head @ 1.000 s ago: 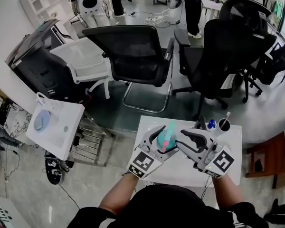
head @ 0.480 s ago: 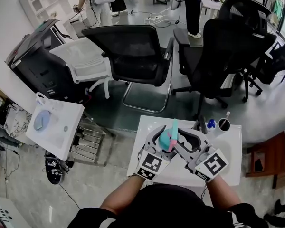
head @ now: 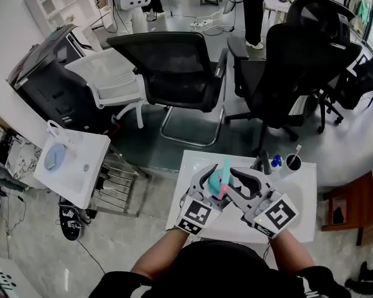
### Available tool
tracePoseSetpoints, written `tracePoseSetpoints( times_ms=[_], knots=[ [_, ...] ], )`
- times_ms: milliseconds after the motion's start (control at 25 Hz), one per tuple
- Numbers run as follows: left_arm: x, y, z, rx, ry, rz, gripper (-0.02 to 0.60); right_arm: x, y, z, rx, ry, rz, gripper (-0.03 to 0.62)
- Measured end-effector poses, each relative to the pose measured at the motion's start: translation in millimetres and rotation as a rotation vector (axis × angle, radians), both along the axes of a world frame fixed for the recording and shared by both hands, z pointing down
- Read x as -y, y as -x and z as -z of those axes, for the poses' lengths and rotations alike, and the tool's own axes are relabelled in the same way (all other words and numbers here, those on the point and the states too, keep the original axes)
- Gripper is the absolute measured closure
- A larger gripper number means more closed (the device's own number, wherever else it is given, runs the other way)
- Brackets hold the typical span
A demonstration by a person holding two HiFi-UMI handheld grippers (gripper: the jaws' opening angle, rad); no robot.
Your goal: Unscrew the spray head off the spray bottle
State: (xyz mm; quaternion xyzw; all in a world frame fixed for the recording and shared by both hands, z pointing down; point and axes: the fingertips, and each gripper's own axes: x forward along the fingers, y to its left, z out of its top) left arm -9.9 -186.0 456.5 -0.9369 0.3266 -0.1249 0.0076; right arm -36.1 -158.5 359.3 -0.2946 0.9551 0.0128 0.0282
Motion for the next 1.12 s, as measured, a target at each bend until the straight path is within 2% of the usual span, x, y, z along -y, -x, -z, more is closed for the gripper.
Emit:
tracePoseSetpoints(
  times_ms=[160,280,360,480,720,960,1040,1120],
  knots=[
    [-8,-3,4,-0.01,-0.001,-0.076,0.176,-6,0,3,-0.008,-0.008,0.076,0.462],
    [-19,-7,9,-0.016,-0.009,-0.158,0.176,-13,-2,8,-0.003,-0.024,0.169,0.464],
    [-27,-9,14,-0.02,-0.019,-0.225,0.176,-21,-2,11,-0.008,-0.03,0.247,0.464],
    [-44,-13,19,-0.024,-0.036,-0.343,0.176,-38,2,15,-0.018,0.012,0.373,0.464],
    [-80,-20,26,-0.021,-0.081,-0.55,0.176,-69,2,18,-0.053,-0.005,0.623,0.464],
    [-115,-18,23,0.01,-0.06,-0.763,0.176,-93,3,20,-0.039,0.041,0.83,0.464],
    [-124,-18,22,0.008,-0.048,-0.806,0.176,-99,4,20,-0.021,0.06,0.876,0.464],
    [-125,-18,23,-0.007,-0.041,-0.81,0.177,-99,5,21,-0.002,0.072,0.892,0.464]
  ],
)
